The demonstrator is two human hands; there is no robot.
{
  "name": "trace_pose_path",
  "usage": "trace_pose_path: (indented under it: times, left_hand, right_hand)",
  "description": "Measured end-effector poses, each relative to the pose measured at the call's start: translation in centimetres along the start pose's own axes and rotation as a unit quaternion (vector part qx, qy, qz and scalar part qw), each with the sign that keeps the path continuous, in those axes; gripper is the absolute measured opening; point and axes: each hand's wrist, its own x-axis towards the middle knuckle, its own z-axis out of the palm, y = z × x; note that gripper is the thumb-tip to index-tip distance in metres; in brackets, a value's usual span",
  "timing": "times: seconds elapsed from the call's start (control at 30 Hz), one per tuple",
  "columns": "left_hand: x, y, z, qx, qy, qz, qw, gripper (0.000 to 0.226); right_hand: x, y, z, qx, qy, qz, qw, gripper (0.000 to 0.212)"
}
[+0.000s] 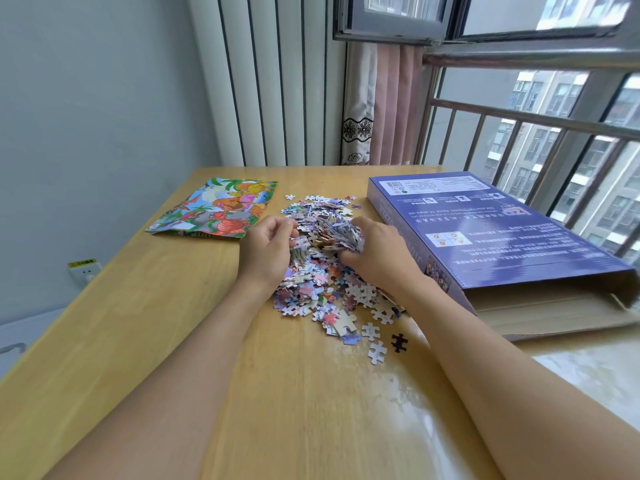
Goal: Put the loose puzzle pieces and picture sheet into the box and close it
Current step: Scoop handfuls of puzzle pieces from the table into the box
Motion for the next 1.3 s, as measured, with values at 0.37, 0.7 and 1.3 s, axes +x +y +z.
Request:
trace_pose_path:
  times: [0.37, 0.7, 1.3]
  left_hand:
    - [0.0, -0.2, 0.0, 0.005, -0.006, -0.001, 1.0, 0.022]
    - [-1.3, 0.6, 0.2, 0.067, -0.008, 0.057, 0.996, 0.017]
    - [-8.1, 7.9, 9.6, 0.207, -0.263, 0.21, 0.919, 0.042]
  right_hand:
    - [0.5, 0.0, 0.1, -0.08, 0.005, -0.003, 0.997, 0.032]
    - [-1.6, 0.2, -4.0, 0.305, 0.028, 0.053, 0.95, 0.02]
    - [-6.4, 6.7, -14.6, 0.494, -0.017, 0.19, 0.848, 0.008]
